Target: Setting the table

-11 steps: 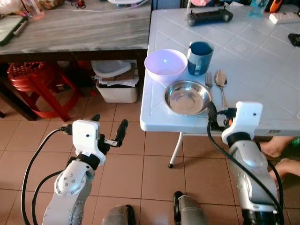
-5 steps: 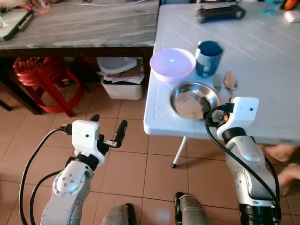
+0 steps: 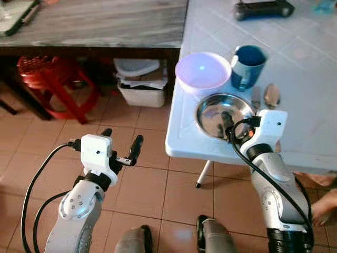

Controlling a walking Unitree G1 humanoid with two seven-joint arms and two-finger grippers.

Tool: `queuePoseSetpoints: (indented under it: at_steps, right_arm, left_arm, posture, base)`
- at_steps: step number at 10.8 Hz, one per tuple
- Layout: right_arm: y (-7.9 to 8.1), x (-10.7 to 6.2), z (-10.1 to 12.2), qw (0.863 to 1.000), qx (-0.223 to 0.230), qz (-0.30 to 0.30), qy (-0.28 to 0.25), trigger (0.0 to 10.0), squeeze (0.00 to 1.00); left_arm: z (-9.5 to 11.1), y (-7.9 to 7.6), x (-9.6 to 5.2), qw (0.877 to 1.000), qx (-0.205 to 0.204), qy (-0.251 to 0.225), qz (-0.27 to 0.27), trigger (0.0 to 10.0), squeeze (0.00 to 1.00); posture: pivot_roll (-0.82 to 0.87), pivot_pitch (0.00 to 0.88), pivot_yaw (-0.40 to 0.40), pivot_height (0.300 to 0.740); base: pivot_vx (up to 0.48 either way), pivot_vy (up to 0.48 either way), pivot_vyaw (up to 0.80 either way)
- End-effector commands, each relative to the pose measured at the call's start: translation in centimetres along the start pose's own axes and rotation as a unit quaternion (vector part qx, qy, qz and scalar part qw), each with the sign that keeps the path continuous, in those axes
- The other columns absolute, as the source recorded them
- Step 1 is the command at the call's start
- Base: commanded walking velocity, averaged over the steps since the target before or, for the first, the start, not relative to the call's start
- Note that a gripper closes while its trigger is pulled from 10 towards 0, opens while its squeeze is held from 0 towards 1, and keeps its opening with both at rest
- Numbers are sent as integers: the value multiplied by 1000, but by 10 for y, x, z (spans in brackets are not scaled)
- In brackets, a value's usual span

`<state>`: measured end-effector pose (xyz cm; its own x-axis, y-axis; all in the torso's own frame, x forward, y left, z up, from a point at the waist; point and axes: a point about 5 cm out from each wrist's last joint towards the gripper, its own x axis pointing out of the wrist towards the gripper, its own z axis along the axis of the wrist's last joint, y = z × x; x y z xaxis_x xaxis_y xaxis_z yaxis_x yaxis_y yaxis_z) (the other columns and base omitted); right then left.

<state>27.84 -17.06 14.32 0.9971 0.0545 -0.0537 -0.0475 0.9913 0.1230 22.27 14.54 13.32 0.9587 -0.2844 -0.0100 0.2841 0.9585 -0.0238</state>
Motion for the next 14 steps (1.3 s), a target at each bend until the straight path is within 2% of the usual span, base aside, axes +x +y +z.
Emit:
queuePoseSetpoints:
  at_steps: [1, 2, 3, 4, 10, 13, 14]
  right_arm:
    - [0, -1, -4, 1000, 11, 2, 14, 3686, 0]
    - [1, -2, -8, 999, 18, 9, 27, 3608, 0]
    - [3, -3, -10, 999, 23, 13, 35, 1569, 0]
    - [4, -4, -11, 998, 32, 13, 45, 0, 0]
    - [2, -7, -31, 990, 71, 1, 125, 0, 0]
    - [-3, -10, -40, 982, 79, -24, 169, 0, 0]
    - [-5, -10, -41, 980, 83, -32, 176, 0, 0]
  left_arm:
    - [1, 1, -3, 1000, 7, 5, -5, 10000, 0]
    - [1, 1, -4, 1000, 8, 6, -6, 10000, 0]
    - [1, 1, -5, 1000, 8, 6, -6, 10000, 0]
    - [1, 1, -5, 1000, 9, 6, -7, 10000, 0]
    - [3, -1, -3, 999, 23, 2, -26, 10000, 0]
    - [3, -9, -12, 995, -3, 7, -98, 10000, 0]
    - [2, -8, -14, 994, -2, 12, -104, 10000, 0]
  posture:
    - [-7, 201, 106, 740]
    - [-5, 202, 108, 740]
    - [-5, 203, 109, 740]
    - [-6, 203, 110, 740]
    - [-6, 202, 110, 740]
    - [-5, 203, 107, 740]
    - [-5, 203, 105, 740]
  base:
    - [0, 0, 0]
    - [0, 0, 0]
    - [0, 0, 0]
    - [0, 0, 0]
    - [0, 0, 0]
    - [0, 0, 0]
    - [0, 0, 0]
